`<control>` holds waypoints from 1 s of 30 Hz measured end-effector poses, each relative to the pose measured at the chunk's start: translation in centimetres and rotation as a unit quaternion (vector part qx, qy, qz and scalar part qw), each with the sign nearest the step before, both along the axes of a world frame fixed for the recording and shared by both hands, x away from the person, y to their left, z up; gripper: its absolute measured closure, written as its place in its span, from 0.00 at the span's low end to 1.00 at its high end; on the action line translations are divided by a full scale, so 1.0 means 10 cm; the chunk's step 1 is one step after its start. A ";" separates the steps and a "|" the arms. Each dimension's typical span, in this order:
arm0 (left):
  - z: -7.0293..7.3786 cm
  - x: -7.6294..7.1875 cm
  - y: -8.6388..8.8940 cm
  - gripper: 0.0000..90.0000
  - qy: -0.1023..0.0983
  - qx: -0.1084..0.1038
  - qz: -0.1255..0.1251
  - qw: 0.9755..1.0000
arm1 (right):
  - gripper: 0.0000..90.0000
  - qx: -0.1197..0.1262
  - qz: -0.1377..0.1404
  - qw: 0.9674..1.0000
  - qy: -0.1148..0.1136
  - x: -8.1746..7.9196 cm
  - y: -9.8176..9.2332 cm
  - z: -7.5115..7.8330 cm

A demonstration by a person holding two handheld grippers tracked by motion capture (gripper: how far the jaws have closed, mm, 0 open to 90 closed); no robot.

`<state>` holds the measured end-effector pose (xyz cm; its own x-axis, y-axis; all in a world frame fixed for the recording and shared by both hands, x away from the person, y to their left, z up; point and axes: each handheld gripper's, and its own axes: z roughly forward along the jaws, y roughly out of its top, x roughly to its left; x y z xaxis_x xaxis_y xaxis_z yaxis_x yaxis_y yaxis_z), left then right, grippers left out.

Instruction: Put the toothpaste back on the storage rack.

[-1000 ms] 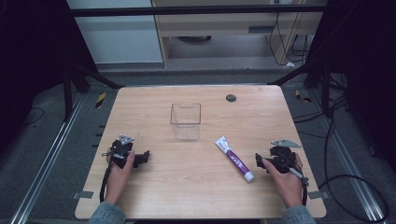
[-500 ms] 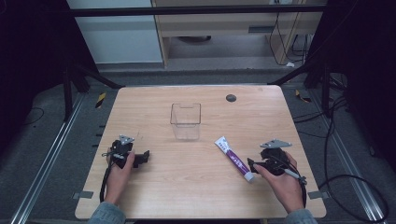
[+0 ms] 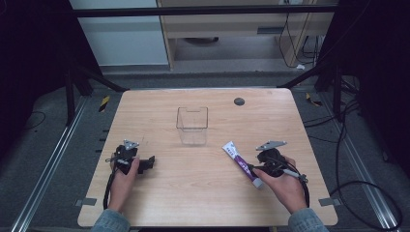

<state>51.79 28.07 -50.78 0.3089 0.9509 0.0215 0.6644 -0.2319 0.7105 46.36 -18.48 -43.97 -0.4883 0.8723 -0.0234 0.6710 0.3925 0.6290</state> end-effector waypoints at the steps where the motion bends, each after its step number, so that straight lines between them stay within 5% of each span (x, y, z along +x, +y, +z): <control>1: 0.00 0.00 0.00 0.00 0.000 0.000 0.000 1.000 | 0.47 0.004 0.005 1.000 0.006 0.02 0.05 0.00; 15: 0.00 0.00 0.00 0.00 0.000 0.000 0.000 1.000 | 0.59 -0.024 0.032 0.999 0.022 0.19 0.37 -0.02; 30: 0.00 0.00 0.00 0.00 0.000 0.000 0.000 1.000 | 0.62 -0.034 0.028 0.998 0.050 0.41 0.51 -0.15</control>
